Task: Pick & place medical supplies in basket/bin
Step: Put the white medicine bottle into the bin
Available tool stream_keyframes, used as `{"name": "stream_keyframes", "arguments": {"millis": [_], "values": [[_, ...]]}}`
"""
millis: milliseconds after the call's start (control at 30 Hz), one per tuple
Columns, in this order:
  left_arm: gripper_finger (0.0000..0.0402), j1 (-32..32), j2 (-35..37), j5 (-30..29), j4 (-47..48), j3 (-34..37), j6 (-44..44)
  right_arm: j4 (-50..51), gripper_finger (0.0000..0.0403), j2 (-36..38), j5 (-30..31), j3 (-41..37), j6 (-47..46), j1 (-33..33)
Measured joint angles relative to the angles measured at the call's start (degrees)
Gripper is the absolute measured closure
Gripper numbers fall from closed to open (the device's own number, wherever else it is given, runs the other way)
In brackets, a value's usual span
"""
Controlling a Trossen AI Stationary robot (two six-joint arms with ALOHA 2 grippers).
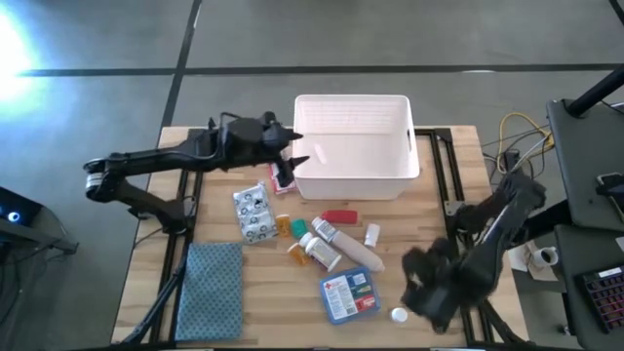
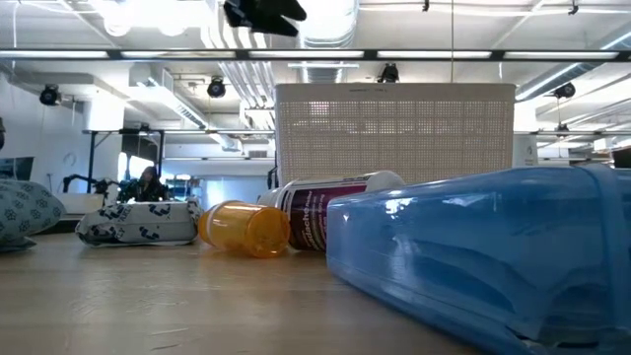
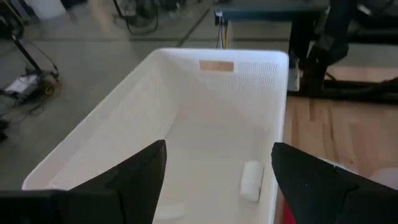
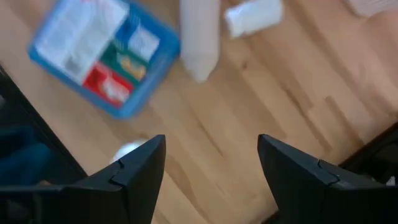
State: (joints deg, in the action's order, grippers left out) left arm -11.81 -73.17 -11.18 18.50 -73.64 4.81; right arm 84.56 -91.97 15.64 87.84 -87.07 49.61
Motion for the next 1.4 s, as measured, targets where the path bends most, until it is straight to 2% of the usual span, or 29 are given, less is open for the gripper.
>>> {"name": "stream_keyframes", "arguments": {"millis": [133,267,400,500,633,933,1100,1233,1400], "values": [[0.0132,0.0,3.7,0.1,-3.3,5.4,0.0,-1.4,0.0154,-6.7,-4.4,1.3,-4.4,3.4],[0.0132,0.0,5.6,0.1,-4.5,7.7,0.5,-5.3,0.0151,-11.7,-8.5,1.8,-6.3,4.5],[0.0132,0.0,5.6,0.3,-4.4,7.8,0.5,-14.9,0.0151,-15.3,-8.6,1.9,-5.3,5.4],[0.0132,0.3,5.4,0.4,-4.2,7.5,0.6,-17.6,0.0151,-18.0,-8.7,1.9,-6.0,6.2],[0.0132,0.5,5.4,0.6,-4.2,7.3,0.6,-17.6,0.0151,-21.1,-7.7,2.0,-6.8,6.5],[0.0132,0.7,5.4,0.6,-3.7,7.3,0.4,-17.5,0.0133,-24.7,-6.0,2.0,-1.5,6.5],[0.0132,0.7,5.4,0.6,-3.7,7.3,-1.2,-17.5,0.0122,-25.8,-2.0,1.7,0.8,6.5],[0.0132,0.7,5.4,0.6,-3.7,7.3,-1.5,-17.5,0.0127,-27.2,-3.9,1.3,3.3,6.2],[0.0132,0.7,5.2,0.6,-3.7,7.3,-1.5,-17.9,0.0160,-27.8,-6.8,0.8,4.8,5.9]]}}
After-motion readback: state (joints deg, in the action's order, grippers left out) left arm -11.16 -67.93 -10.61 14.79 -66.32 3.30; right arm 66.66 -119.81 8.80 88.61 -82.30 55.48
